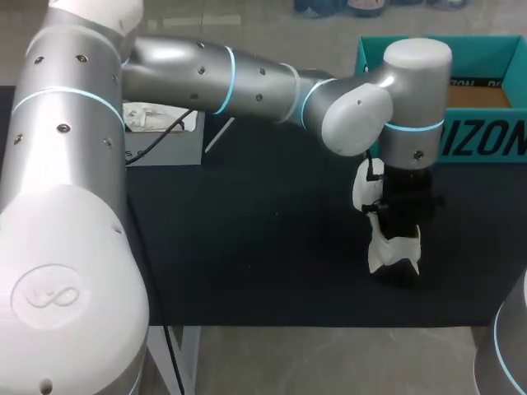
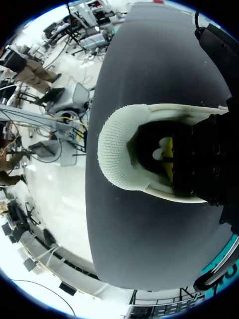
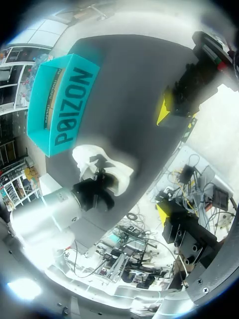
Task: Take the shoe out of the shoebox, open the shoe tongue, remove and reinsert the insole, then place the shoe into the shoebox
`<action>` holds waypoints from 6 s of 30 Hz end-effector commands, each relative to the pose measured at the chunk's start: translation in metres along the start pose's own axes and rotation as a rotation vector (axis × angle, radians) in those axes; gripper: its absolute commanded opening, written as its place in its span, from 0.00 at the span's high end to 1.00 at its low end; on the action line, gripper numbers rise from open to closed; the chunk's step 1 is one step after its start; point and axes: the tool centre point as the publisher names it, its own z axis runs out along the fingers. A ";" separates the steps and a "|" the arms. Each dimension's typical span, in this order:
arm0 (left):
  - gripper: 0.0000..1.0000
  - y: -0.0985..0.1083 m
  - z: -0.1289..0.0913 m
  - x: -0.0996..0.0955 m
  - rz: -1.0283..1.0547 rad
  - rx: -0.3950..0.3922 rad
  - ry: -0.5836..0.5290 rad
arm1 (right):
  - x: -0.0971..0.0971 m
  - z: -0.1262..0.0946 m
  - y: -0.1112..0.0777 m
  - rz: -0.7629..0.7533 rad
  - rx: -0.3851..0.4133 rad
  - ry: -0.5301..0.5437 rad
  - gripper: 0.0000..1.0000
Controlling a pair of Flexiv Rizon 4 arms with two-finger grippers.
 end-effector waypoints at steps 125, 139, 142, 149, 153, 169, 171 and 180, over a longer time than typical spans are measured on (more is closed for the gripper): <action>1.00 -0.066 -0.096 0.057 -0.636 -0.172 0.002 | 0.001 0.000 -0.001 0.000 0.000 -0.003 0.00; 0.00 -0.086 -0.092 0.072 -0.682 -0.170 -0.040 | 0.001 0.000 -0.001 0.000 0.000 -0.003 0.00; 0.00 -0.090 -0.099 0.075 -0.636 -0.161 -0.040 | 0.001 0.000 -0.001 0.000 0.000 -0.003 0.00; 0.00 -0.091 -0.125 0.090 -0.632 -0.200 0.009 | 0.001 0.000 -0.001 0.000 0.000 -0.003 0.00; 0.00 -0.091 -0.114 0.091 -0.657 -0.159 -0.018 | 0.001 0.000 -0.001 0.000 0.000 -0.003 0.00; 0.00 -0.092 -0.106 0.094 -0.681 -0.135 -0.061 | 0.001 0.000 -0.001 0.000 0.000 -0.003 0.00; 0.00 -0.092 -0.106 0.094 -0.681 -0.135 -0.061 | 0.001 0.000 -0.001 0.000 0.000 -0.003 0.00; 0.00 -0.092 -0.106 0.094 -0.681 -0.135 -0.061 | 0.001 0.000 -0.001 0.000 0.000 -0.003 0.00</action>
